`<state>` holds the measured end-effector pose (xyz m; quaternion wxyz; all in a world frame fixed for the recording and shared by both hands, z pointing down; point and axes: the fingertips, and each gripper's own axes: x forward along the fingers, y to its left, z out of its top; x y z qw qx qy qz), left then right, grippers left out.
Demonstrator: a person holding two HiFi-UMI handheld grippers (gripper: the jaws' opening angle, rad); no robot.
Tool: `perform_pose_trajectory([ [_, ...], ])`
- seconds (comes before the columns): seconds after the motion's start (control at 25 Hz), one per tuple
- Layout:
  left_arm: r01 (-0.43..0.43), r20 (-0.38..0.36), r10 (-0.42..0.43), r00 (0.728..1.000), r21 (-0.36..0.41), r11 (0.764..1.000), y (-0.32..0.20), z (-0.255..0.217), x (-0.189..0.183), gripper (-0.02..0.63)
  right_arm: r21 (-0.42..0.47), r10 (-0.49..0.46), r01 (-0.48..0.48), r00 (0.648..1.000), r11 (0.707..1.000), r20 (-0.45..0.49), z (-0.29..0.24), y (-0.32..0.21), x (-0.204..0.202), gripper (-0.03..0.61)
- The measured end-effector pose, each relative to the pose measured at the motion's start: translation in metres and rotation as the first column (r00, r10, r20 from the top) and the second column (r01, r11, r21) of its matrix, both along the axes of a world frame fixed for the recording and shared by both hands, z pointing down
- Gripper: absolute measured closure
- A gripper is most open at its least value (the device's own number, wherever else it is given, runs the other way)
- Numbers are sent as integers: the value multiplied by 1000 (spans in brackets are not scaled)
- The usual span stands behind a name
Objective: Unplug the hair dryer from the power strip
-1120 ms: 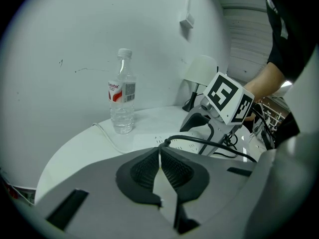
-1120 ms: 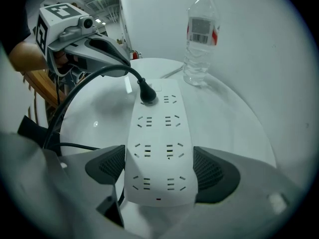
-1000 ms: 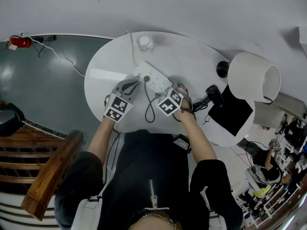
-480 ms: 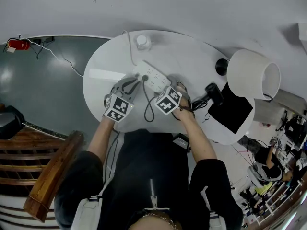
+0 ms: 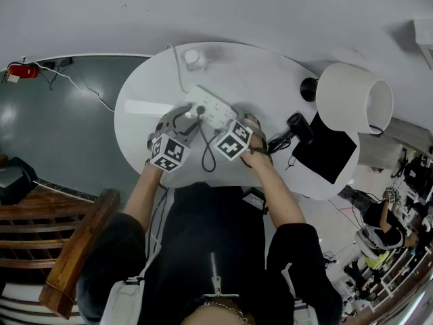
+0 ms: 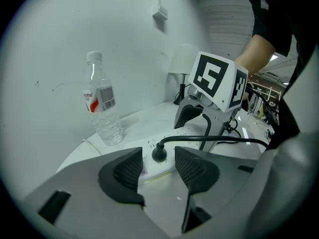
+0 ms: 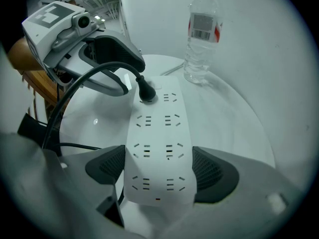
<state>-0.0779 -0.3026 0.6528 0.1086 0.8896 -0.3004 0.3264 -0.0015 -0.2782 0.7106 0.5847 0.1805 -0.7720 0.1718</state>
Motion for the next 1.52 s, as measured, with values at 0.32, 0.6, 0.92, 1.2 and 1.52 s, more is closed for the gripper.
perform_pose_trajectory([
  [0.32,6,-40,-6,999,3,1000,-9,0,16,425,-4,3,-3,1000,1000,2,1,0,0,164],
  [0.6,29,-58,-30,998,-13,999,-14,3,15,471,-9,4,-4,1000,1000,-1,0,0,1,164],
  [0.92,28,-60,-28,998,6,1000,-16,1,18,538,-4,6,-6,1000,1000,2,-3,-1,-1,164],
  [1.2,25,-25,-25,999,-5,1000,-19,2,20,554,-1,9,-9,1000,1000,5,-2,-2,0,163],
  [1.52,34,-27,-34,999,-2,999,-20,0,18,560,-13,13,-13,1000,1000,16,-4,0,-4,163],
])
